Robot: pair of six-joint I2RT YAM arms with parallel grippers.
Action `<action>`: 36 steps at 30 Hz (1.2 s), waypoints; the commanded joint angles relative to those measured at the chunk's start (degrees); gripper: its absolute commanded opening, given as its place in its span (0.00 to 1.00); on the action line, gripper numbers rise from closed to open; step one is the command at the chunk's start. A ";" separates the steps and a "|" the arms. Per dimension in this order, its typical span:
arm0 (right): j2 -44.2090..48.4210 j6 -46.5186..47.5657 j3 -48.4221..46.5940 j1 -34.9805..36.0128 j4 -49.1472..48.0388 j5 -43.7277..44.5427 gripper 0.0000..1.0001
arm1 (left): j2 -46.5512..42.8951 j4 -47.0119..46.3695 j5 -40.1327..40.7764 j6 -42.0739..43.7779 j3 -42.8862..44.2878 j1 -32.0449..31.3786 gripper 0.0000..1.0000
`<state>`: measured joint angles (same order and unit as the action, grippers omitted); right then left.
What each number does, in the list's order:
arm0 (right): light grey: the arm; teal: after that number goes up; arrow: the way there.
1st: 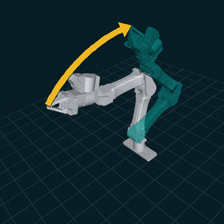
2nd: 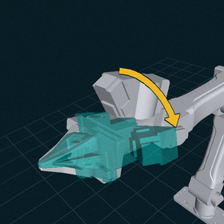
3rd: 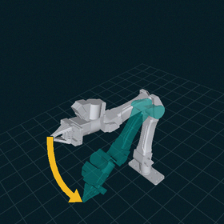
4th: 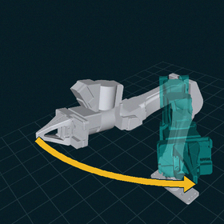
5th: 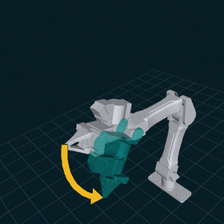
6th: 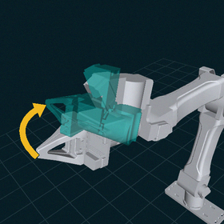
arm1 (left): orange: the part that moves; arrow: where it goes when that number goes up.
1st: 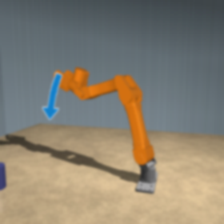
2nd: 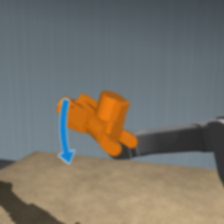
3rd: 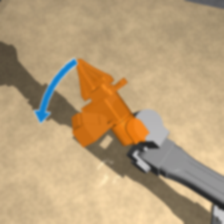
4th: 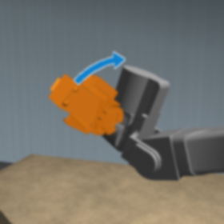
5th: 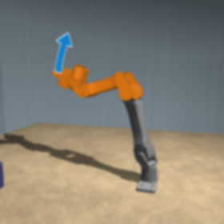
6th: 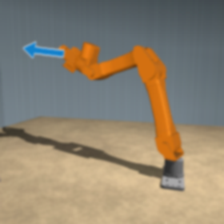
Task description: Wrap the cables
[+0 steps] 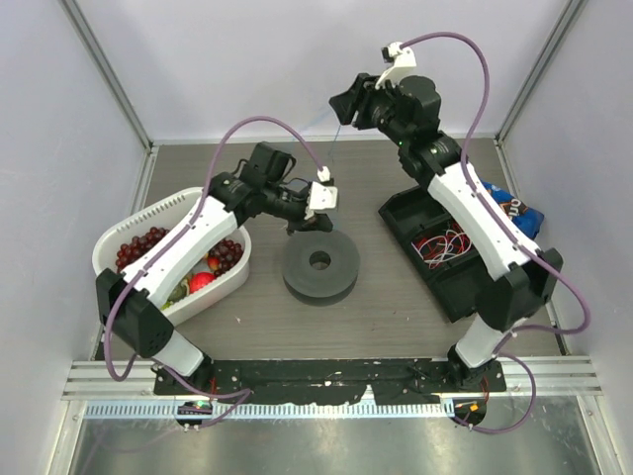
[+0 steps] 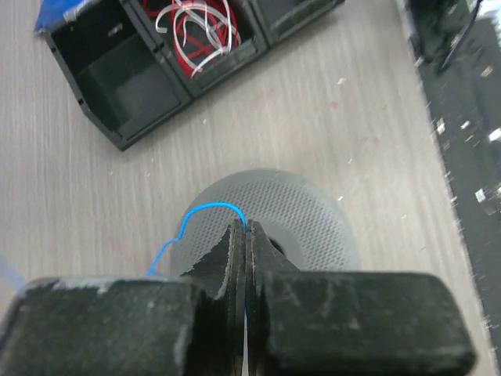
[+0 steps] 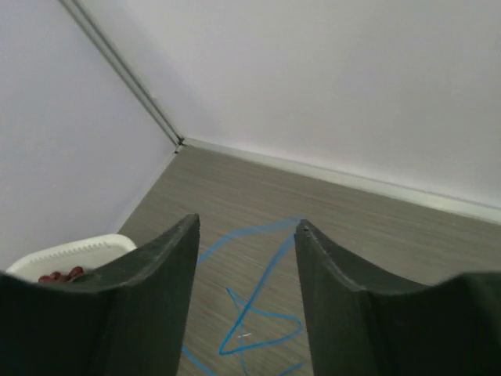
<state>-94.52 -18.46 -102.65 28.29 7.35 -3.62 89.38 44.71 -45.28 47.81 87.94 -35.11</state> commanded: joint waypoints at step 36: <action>16.39 21.62 28.38 4.93 -27.47 -29.08 0.65 | -10.10 -81.80 -7.72 -105.38 -14.20 19.64 0.00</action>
<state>-76.95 -0.62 -75.24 31.94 -13.72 -37.71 83.24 -33.21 -54.41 -54.11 74.37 -15.27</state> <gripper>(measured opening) 0.676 0.008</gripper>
